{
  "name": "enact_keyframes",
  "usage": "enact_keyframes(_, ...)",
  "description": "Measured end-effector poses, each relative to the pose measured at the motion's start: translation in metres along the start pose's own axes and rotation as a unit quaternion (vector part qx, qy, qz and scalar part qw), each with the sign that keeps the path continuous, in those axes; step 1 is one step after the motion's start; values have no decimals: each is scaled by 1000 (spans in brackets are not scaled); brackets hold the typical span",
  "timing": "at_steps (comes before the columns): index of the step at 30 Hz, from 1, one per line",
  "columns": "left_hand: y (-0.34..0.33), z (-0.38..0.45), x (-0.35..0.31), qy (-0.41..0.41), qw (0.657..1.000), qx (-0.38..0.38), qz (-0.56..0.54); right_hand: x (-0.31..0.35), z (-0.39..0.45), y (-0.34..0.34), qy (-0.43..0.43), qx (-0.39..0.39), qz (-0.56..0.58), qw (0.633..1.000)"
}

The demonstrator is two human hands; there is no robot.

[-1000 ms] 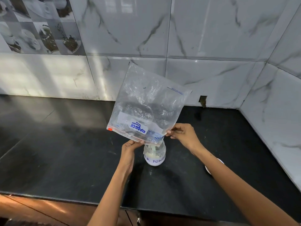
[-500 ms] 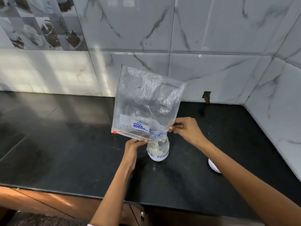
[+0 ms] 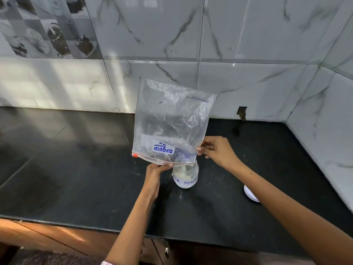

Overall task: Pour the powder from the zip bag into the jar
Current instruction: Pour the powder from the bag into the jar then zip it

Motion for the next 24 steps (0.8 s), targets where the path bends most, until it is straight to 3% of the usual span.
enact_keyframes(14, 0, -3, 2, 11, 1000, -25, -10, -4, -2, -5, 5, -34, -79, 996)
enact_keyframes(20, -10, 1, -7, 25, 998, -42, -33, -7, 8, 2, -85, -60, 66, 992)
enact_keyframes(24, -15, 8, -13, 28, 996, -74, -49, -6, 13, 5, -82, -75, 99, 989)
Point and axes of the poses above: each hand's wrist, its own z-axis towards the middle knuckle, its own y-axis out of the back of the hand, x = y × z, the point moved 2 cm from there along z, towards the middle knuckle, and after that the axes turned 11 degrees about x, right-handed, at the moved point
